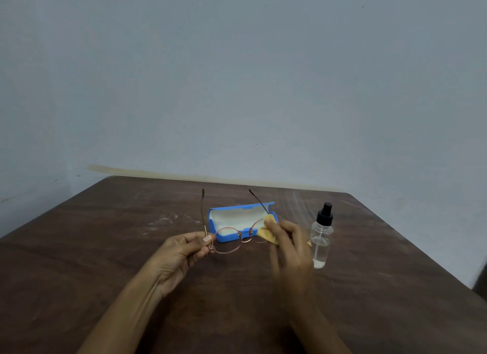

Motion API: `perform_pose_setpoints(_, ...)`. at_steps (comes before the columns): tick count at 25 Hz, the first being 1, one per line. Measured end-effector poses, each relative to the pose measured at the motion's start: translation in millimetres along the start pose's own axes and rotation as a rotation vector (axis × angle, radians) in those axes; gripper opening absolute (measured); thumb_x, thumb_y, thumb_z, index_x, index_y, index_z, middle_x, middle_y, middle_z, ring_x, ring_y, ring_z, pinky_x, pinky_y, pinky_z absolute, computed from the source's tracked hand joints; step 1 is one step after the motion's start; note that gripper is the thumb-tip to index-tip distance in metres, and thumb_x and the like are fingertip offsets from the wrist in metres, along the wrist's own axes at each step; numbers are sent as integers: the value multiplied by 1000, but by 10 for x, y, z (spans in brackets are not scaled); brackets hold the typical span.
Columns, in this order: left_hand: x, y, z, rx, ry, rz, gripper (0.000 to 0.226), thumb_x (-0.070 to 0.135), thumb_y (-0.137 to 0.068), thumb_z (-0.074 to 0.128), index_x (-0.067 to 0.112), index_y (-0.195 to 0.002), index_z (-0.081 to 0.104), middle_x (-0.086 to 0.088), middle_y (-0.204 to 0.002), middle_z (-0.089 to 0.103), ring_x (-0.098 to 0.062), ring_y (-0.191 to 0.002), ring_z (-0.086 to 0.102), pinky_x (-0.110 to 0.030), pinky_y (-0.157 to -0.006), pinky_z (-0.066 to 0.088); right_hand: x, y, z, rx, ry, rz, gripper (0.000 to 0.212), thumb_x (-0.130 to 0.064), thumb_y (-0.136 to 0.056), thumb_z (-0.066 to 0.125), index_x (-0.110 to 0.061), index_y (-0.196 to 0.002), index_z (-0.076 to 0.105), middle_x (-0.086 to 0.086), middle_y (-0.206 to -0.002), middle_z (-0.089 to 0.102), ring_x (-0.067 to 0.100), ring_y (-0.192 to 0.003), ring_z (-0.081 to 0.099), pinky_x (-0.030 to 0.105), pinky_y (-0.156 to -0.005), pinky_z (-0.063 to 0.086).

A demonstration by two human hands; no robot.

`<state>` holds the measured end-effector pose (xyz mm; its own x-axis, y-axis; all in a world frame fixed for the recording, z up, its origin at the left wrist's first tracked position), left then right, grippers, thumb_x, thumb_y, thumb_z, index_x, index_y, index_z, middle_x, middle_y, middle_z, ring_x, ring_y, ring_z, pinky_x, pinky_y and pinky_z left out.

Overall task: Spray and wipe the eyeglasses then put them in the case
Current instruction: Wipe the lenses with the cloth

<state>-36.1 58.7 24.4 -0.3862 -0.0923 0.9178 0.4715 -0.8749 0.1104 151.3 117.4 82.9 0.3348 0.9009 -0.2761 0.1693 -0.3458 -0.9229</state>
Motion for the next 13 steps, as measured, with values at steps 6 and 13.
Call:
perform_pose_setpoints(6, -6, 3, -21, 18, 3, -4, 11, -3, -81, 53, -4, -85, 63, -5, -47, 64, -3, -36, 56, -8, -38, 47, -171, 62, 96, -85, 129, -112, 29, -11, -76, 49, -14, -99, 65, -7, -103, 47, 7, -93, 48, 21, -70, 43)
perform_pose_setpoints(13, -2, -9, -42, 40, 1, -1, 10, -4, -81, 53, -5, -82, 63, -6, -47, 64, -3, -35, 55, -8, -39, 47, -10, 55, 97, -108, 143, -9, 28, -7, -69, 64, -17, -95, 63, 0, -92, 62, 10, -87, 50, 26, -58, 53)
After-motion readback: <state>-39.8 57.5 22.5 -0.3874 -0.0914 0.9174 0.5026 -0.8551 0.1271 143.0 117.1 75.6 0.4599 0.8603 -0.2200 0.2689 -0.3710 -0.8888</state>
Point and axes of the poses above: each hand's wrist, its own y-axis away from the middle knuckle, its own z-axis out of the palm, x = y × z, the point moved 9 cm from there along -y, towards the middle knuckle
